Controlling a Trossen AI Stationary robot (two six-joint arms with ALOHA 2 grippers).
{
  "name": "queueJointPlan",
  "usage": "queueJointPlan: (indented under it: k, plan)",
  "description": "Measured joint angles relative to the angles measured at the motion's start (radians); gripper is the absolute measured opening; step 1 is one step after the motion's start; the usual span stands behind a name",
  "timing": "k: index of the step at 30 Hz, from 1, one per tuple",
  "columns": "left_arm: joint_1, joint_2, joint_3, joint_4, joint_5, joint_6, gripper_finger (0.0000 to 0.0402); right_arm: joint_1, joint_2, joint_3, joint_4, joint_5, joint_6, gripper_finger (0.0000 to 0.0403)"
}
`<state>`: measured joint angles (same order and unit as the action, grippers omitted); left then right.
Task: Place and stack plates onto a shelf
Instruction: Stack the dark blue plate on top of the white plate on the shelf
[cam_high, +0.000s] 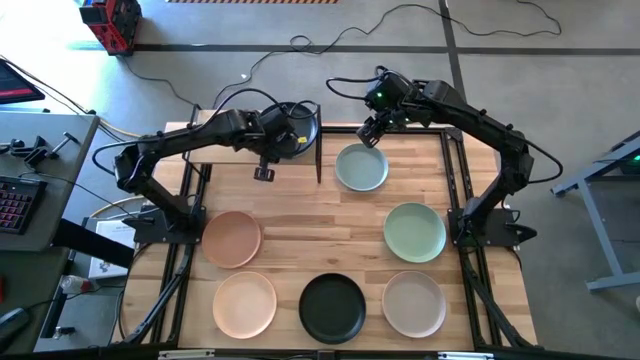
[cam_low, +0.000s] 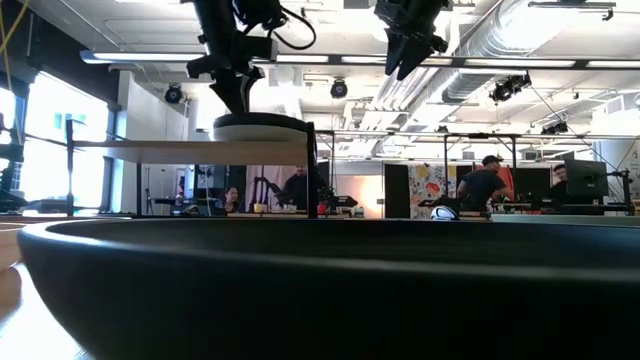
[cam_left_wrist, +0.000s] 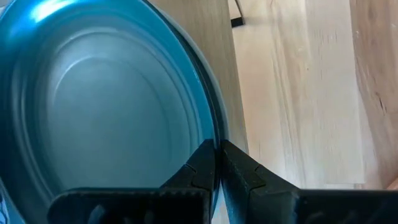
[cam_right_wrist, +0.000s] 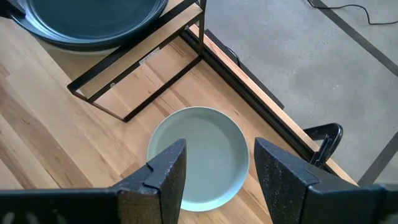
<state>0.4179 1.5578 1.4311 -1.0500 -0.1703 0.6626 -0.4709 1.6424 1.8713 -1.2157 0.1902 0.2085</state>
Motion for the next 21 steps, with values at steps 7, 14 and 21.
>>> queueJointPlan:
  k: [7, 14, 21]
  plan:
    - [0.0, -0.002, 0.0, 0.0, 0.0, -0.004, 0.0007, 0.0, 0.0, 0.0, 0.0, 0.0, 0.0, 0.0167]
    - [-0.001, -0.002, 0.0, 0.0, -0.022, 0.003, 0.001, 0.0, 0.0, 0.0, 0.0, 0.0, 0.0, 0.0167]
    - [-0.003, -0.002, 0.0, 0.0, -0.019, -0.034, 0.0034, 0.0, 0.0, 0.0, 0.0, 0.0, 0.0, 0.0167]
